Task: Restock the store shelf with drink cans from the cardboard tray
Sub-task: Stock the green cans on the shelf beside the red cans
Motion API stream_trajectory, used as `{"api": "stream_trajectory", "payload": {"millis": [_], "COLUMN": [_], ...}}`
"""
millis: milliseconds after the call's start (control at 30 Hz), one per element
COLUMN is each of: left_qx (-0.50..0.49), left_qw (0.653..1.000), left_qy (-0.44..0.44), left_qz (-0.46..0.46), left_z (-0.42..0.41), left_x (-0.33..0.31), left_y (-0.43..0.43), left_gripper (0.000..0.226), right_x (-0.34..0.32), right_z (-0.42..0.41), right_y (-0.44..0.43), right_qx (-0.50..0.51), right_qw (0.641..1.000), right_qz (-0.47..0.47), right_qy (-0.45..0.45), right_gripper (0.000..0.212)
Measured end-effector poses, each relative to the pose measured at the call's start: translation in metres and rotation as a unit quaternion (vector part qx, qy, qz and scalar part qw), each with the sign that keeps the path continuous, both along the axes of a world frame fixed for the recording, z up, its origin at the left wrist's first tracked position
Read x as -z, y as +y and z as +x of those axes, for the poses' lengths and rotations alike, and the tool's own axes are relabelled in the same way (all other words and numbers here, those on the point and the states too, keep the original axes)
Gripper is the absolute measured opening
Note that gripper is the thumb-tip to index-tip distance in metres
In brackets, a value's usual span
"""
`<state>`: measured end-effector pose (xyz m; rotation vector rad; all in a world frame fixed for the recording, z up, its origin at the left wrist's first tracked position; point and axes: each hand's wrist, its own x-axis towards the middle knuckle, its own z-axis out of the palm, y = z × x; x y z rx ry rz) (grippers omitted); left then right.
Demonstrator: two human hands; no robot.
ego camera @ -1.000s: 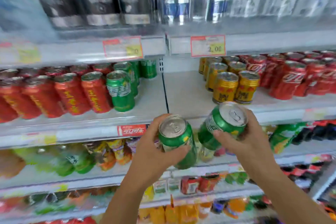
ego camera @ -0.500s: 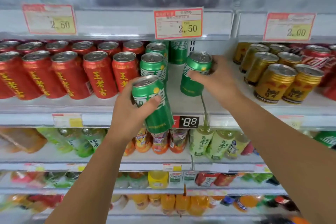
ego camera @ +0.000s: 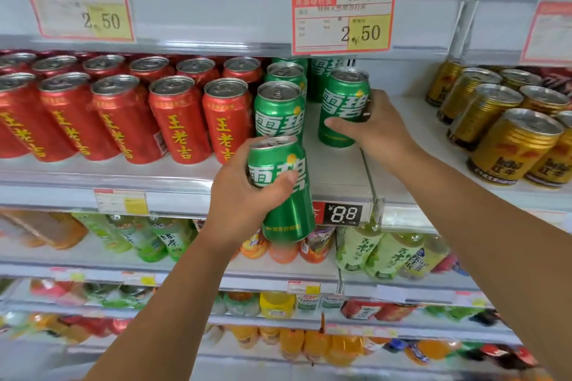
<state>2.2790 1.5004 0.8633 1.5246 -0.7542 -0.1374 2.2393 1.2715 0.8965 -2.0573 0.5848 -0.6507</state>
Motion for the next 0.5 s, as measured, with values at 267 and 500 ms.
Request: {"api": "stream_trajectory", "payload": {"millis": [267,500], "left_qx": [-0.006,-0.001], "left_qw": [1.0,1.0], "left_qy": [-0.001,0.003], "left_qz": [-0.003,-0.001], "left_z": [0.002,0.002], "left_x": [0.001,-0.001], "left_y": [-0.002,-0.002], "left_gripper": [0.044,0.042], "right_x": [0.007,0.016], "right_z": [0.043,0.049], "right_y": [-0.012,-0.019], "right_qx": [-0.009,-0.001], "right_qw": [0.999,1.0], "right_qz": [0.028,0.01], "right_qy": [-0.014,0.004], "right_gripper": [0.08,0.07]}}
